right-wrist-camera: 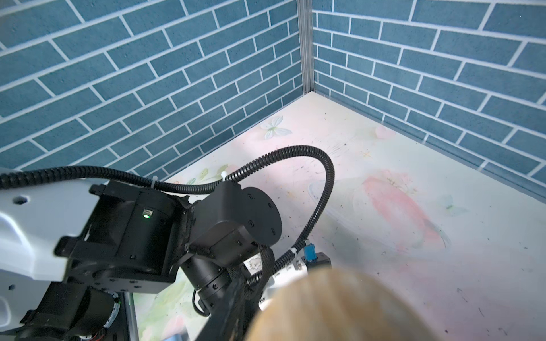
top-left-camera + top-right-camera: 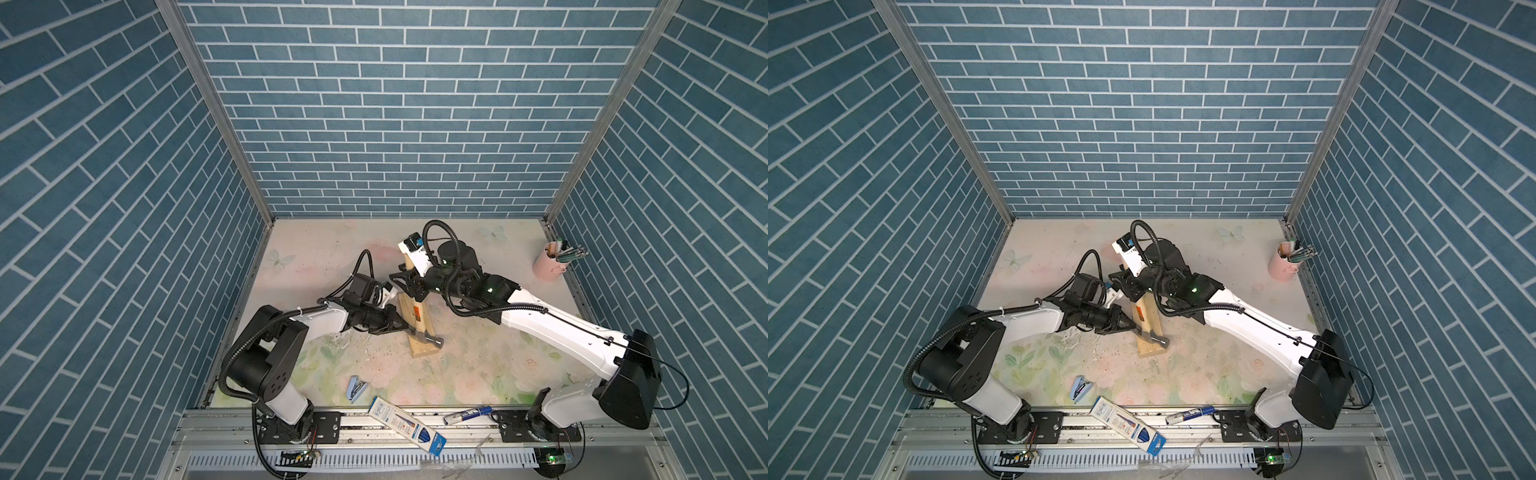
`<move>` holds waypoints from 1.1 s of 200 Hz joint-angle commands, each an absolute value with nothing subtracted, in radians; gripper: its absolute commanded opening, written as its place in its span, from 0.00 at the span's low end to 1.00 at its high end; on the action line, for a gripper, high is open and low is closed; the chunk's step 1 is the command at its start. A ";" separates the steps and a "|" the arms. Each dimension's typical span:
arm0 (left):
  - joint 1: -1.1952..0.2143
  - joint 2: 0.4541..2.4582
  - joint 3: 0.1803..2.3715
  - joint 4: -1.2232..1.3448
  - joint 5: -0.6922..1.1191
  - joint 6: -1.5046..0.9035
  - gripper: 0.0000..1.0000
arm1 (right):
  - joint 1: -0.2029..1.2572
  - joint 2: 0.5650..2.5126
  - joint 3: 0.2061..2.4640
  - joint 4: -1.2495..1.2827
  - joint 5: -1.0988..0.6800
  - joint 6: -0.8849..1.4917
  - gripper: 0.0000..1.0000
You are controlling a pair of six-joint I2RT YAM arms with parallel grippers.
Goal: Use a claw hammer to pull out a nail
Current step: Pick up the hammer at the center of the board.
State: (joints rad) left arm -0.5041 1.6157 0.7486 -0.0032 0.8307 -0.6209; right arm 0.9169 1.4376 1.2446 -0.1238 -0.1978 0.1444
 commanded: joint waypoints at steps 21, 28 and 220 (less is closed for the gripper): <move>-0.505 1.603 0.791 -0.145 0.707 -0.547 0.00 | 0.919 1.373 1.286 -0.311 -0.227 0.152 0.39; -0.505 1.601 0.798 -0.156 0.701 -0.539 0.00 | 0.919 1.366 1.290 -0.332 -0.227 0.153 0.39; -0.505 1.600 0.876 -0.323 0.615 -0.451 0.00 | 0.919 1.296 1.375 -0.613 -0.160 0.070 0.21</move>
State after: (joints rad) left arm -0.5140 1.5902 0.8654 -0.2481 0.7433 -0.4759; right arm 0.9089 1.3205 1.3312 -0.5327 -0.1440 0.0963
